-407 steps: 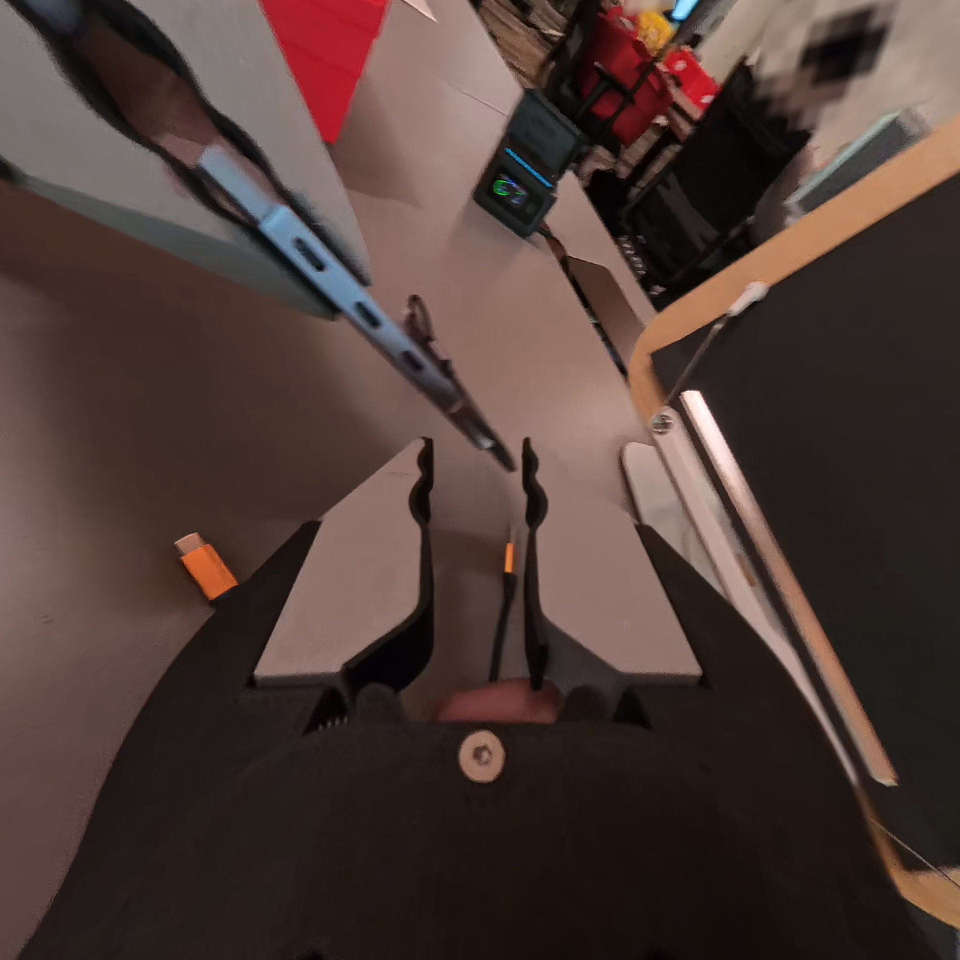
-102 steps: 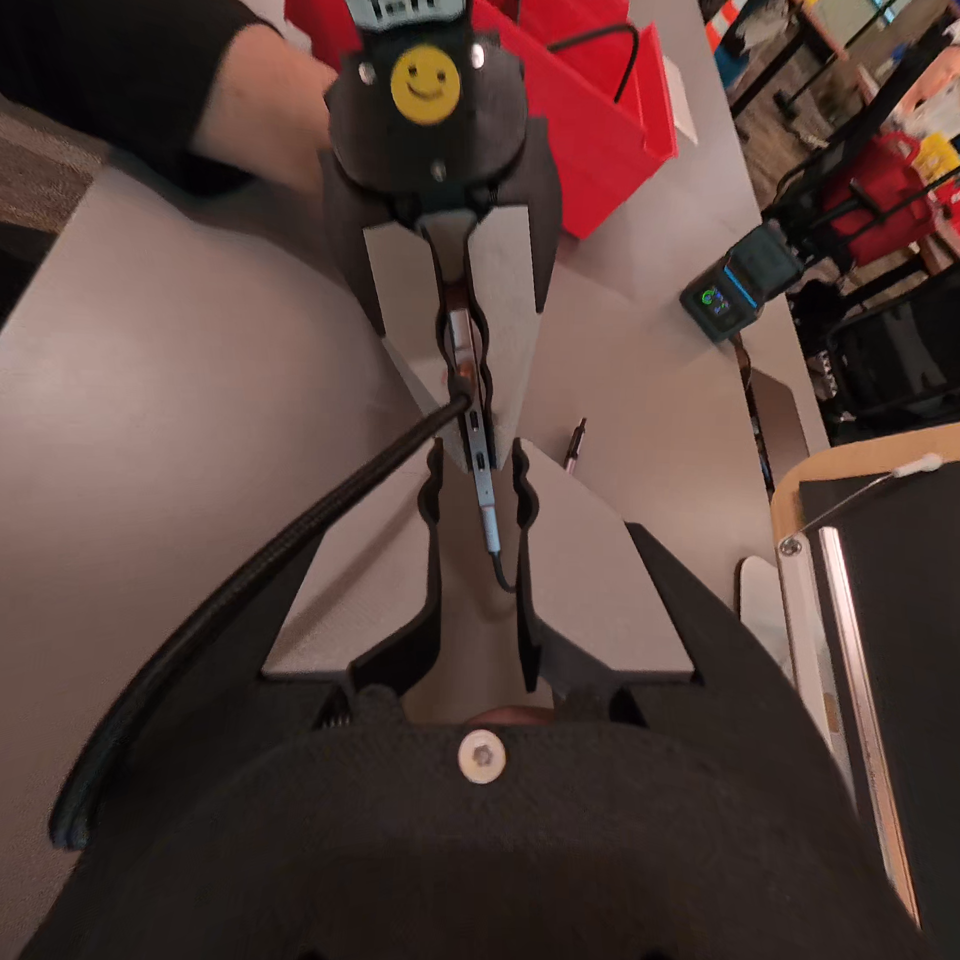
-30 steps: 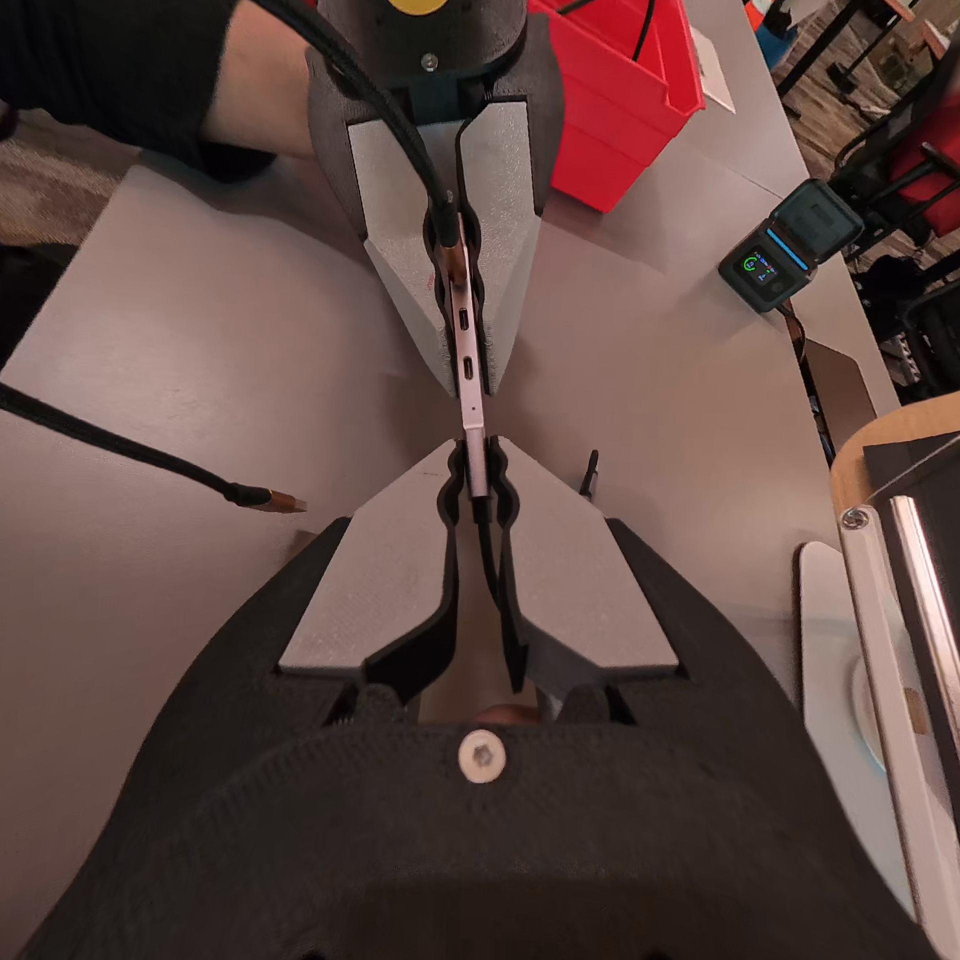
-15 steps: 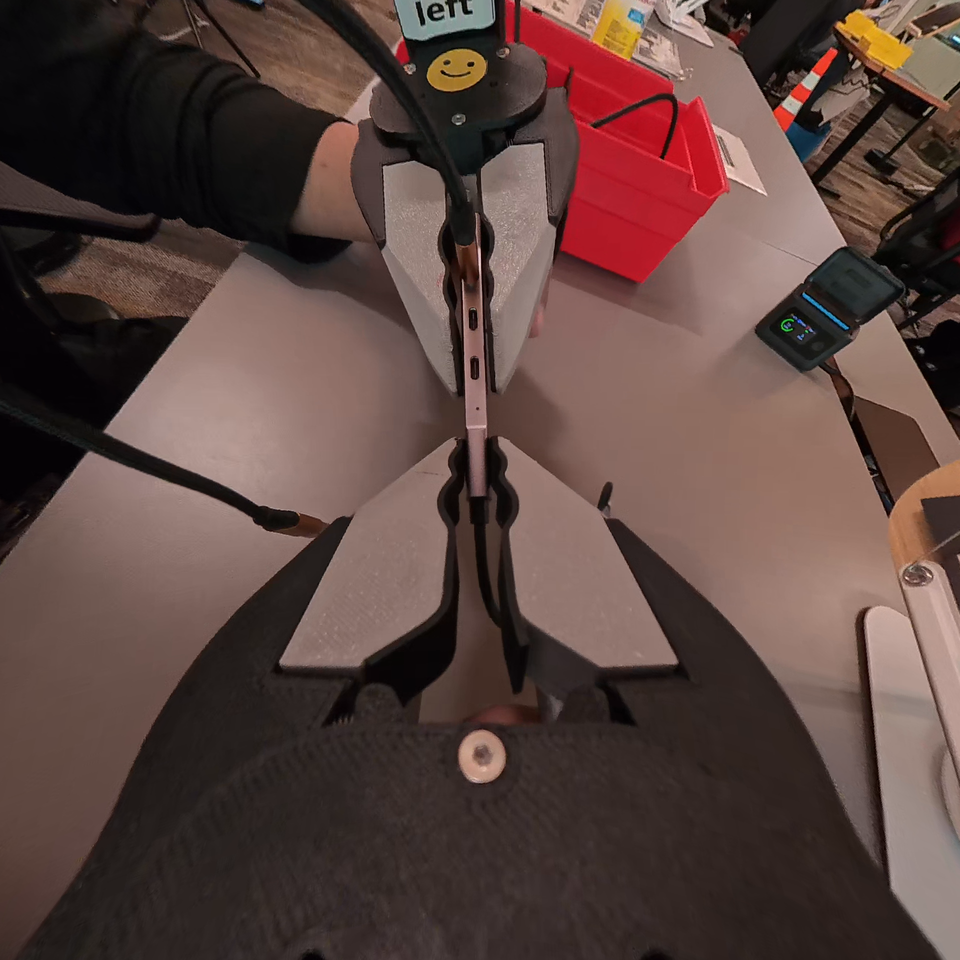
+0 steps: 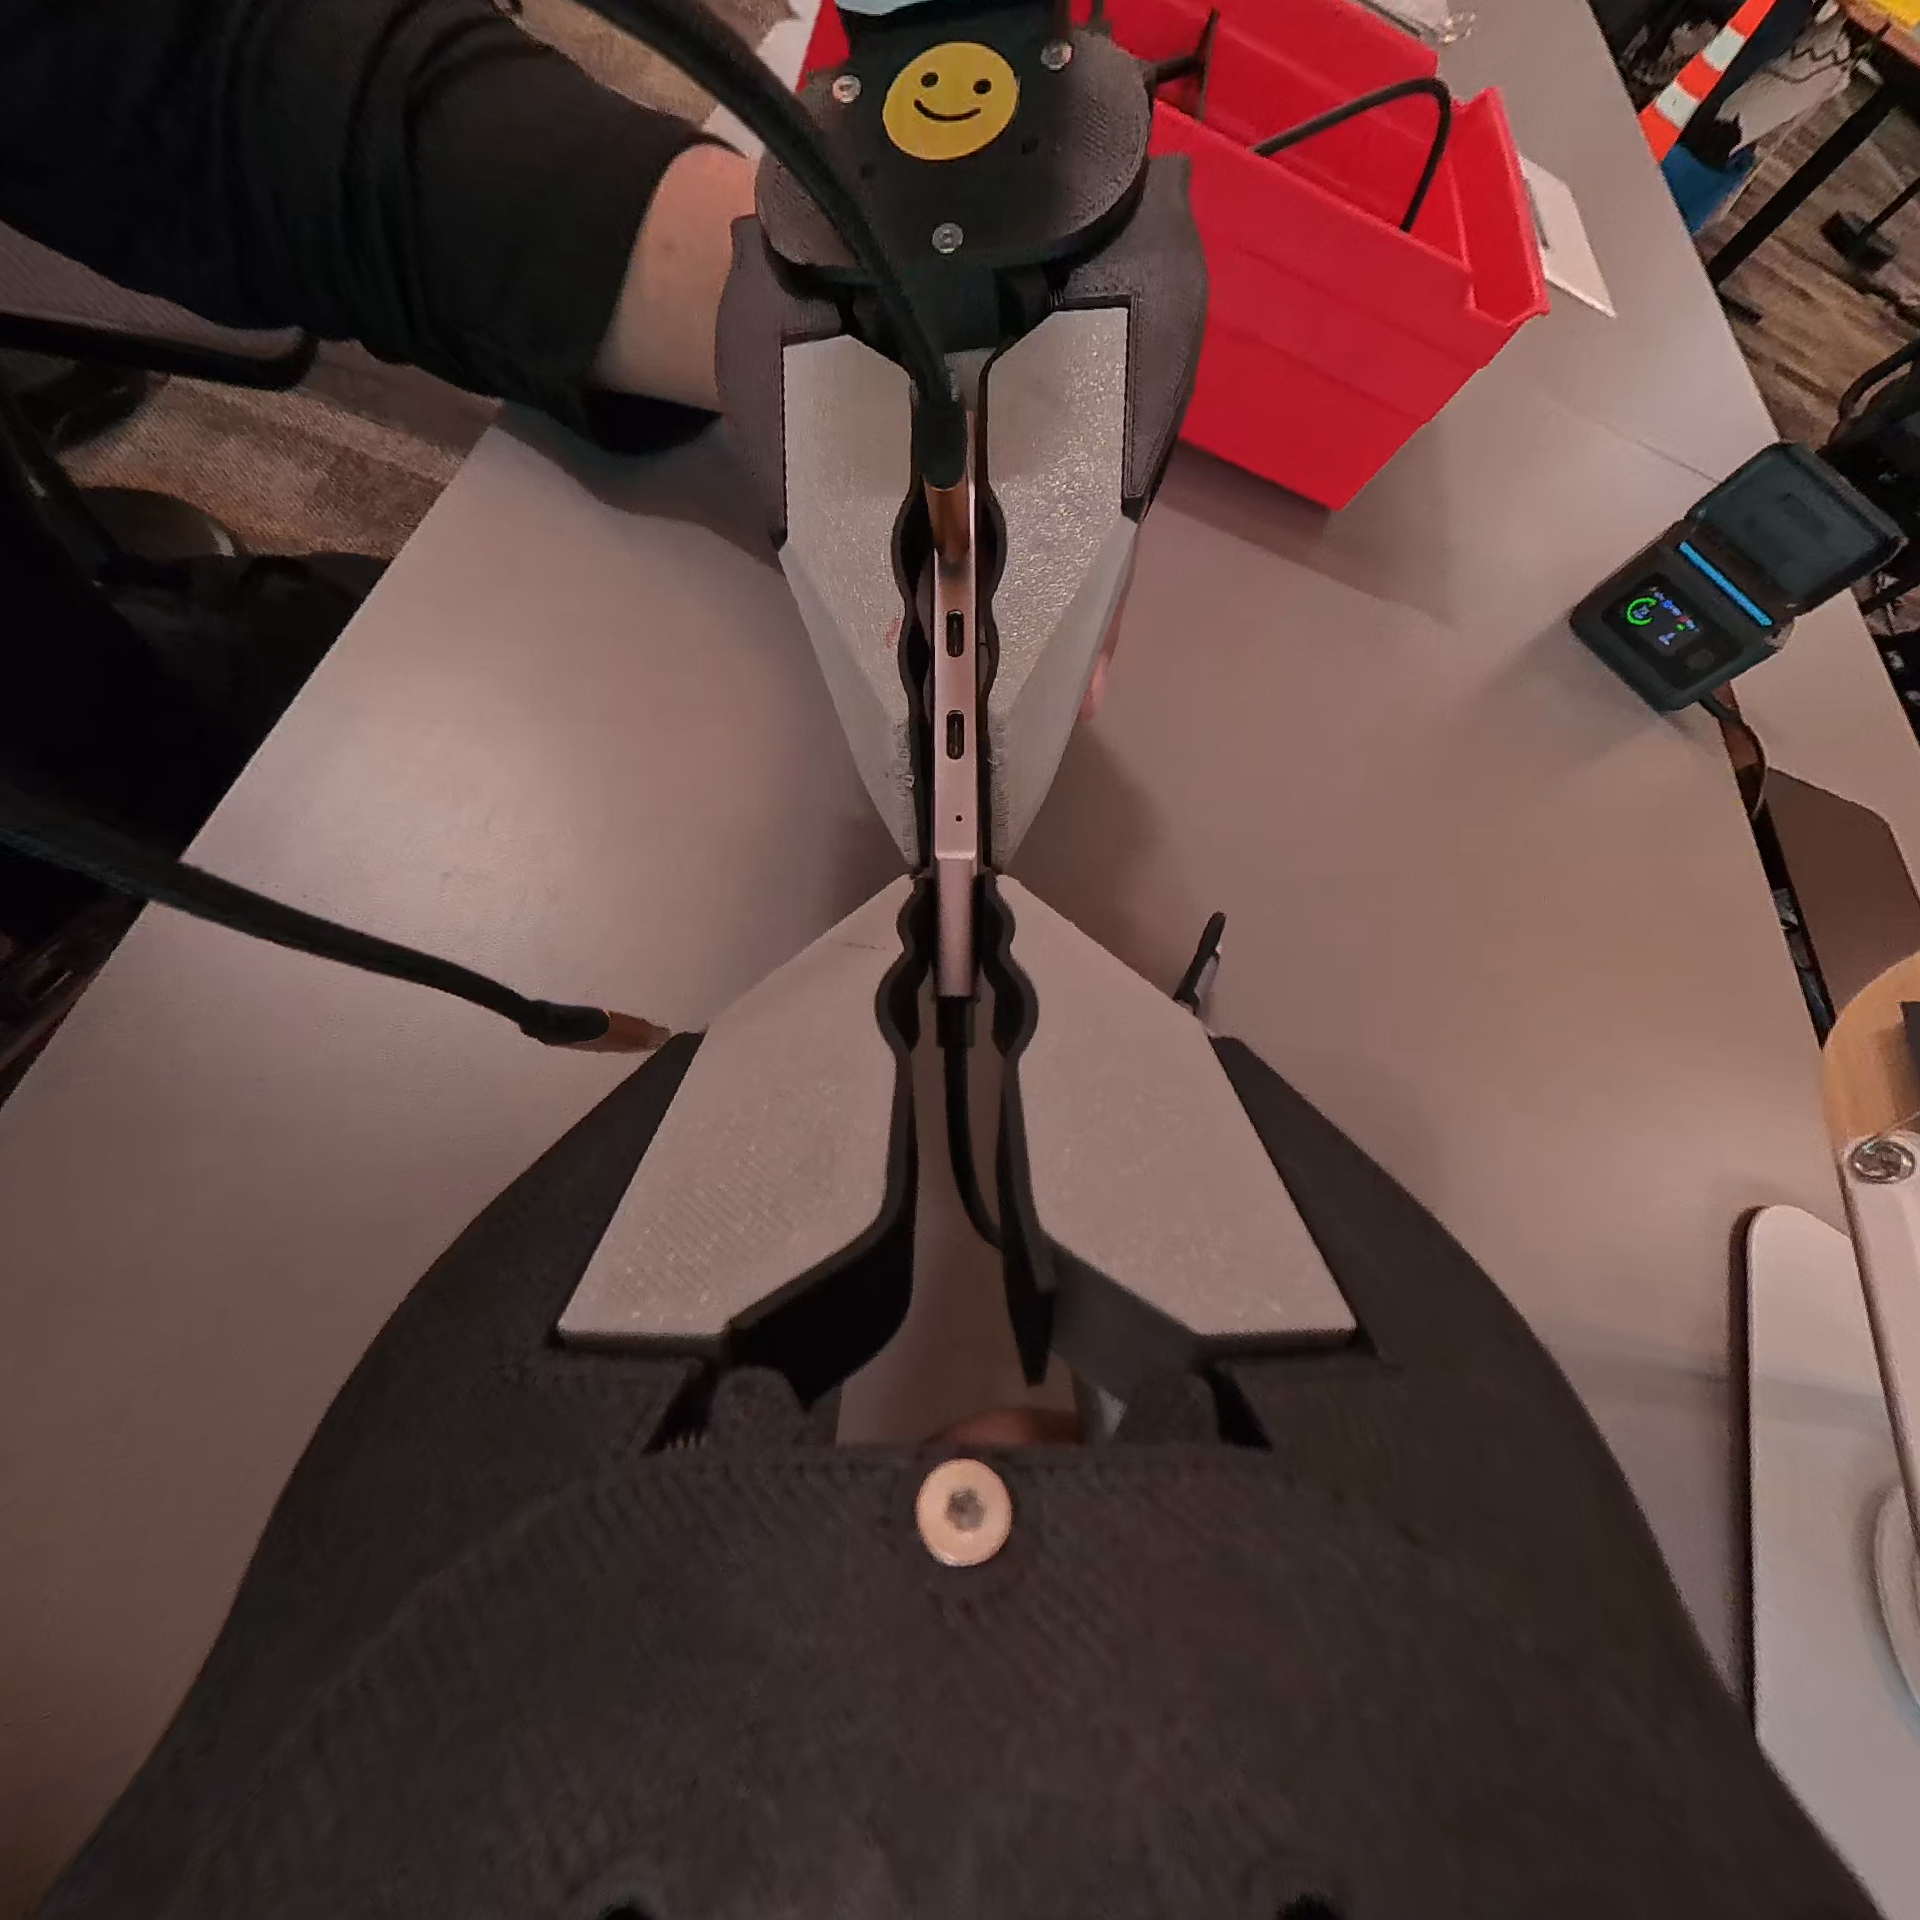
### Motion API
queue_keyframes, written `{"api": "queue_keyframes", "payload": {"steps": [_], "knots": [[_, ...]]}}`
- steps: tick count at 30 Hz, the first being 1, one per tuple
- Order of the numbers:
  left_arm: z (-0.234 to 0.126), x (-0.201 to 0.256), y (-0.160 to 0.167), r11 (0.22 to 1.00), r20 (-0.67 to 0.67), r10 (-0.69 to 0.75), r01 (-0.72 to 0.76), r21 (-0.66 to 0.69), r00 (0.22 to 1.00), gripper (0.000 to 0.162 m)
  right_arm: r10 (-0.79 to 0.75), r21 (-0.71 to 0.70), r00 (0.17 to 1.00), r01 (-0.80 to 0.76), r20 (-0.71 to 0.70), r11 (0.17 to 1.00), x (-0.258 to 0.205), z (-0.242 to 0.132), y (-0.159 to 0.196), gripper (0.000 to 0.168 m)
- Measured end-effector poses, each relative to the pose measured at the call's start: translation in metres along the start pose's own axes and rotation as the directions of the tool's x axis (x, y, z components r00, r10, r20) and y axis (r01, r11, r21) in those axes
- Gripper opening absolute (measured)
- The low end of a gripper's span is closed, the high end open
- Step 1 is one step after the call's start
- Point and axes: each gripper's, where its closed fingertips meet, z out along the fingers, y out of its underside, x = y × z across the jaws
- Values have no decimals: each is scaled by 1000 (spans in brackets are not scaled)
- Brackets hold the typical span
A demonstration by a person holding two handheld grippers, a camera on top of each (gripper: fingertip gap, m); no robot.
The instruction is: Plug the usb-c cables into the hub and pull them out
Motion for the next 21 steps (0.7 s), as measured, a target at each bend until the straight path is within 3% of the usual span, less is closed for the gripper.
{"api": "queue_keyframes", "payload": {"steps": [11, 13, 16, 21], "knots": [[-2, -8, -8, 997, 69, 77, -76, -4, 995, 7, 52, 70, 998, -50, -28, 996, 8, -16, -13, 8], [-4, -15, -8, 999, 93, 46, -47, 0, 995, 7, 41, 67, 997, -36, -64, 997, 11, -17, -15, 15], [0, -23, 3, 999, 122, 7, -2, -46, 993, 7, -10, 65, 990, 19, -144, 998, 17, -18, -25, 20], [11, -19, 19, 991, 112, 12, 2, -131, 994, 8, -39, 115, 990, 55, -134, 992, 3, -11, -53, 25]]}}
